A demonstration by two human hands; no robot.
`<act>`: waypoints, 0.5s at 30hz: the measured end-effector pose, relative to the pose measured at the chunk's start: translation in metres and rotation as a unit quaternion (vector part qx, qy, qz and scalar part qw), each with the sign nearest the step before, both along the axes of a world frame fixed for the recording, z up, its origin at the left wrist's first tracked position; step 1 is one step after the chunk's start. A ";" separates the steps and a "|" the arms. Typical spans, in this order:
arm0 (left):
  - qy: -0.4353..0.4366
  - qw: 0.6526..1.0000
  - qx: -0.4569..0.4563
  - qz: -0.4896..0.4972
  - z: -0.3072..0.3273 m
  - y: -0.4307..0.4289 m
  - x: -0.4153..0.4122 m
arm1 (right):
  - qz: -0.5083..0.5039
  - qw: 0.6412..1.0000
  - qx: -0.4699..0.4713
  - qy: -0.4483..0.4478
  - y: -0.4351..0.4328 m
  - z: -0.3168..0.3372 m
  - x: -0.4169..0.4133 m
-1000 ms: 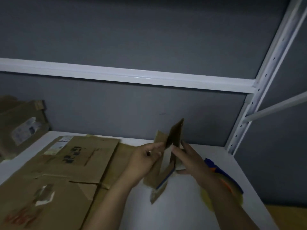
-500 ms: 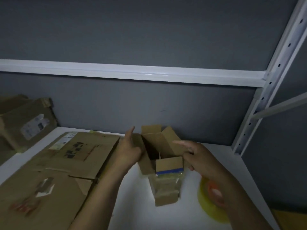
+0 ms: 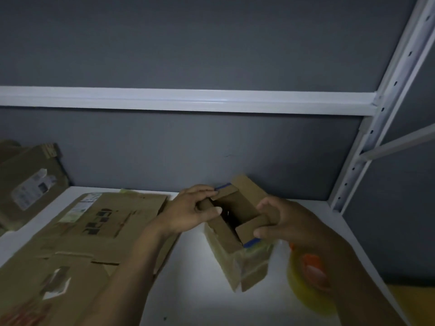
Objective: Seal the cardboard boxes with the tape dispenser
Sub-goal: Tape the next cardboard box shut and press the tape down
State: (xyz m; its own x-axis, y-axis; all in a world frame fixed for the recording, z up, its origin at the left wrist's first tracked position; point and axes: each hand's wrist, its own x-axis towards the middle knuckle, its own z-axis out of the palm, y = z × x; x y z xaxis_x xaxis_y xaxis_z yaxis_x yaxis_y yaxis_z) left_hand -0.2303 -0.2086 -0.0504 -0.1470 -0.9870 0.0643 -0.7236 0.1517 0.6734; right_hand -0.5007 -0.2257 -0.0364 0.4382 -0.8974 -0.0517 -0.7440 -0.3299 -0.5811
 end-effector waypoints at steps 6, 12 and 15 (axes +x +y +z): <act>-0.047 0.994 0.013 -0.101 0.000 -0.008 0.019 | -0.028 0.980 -0.165 0.103 -0.006 -0.002 0.005; -0.054 0.990 -0.125 -0.023 0.006 -0.021 -0.002 | -0.059 0.987 -0.135 -0.066 -0.007 -0.022 0.002; -0.031 0.998 -0.047 0.004 0.006 -0.026 -0.022 | -0.075 0.973 -0.078 -0.202 0.000 -0.023 -0.004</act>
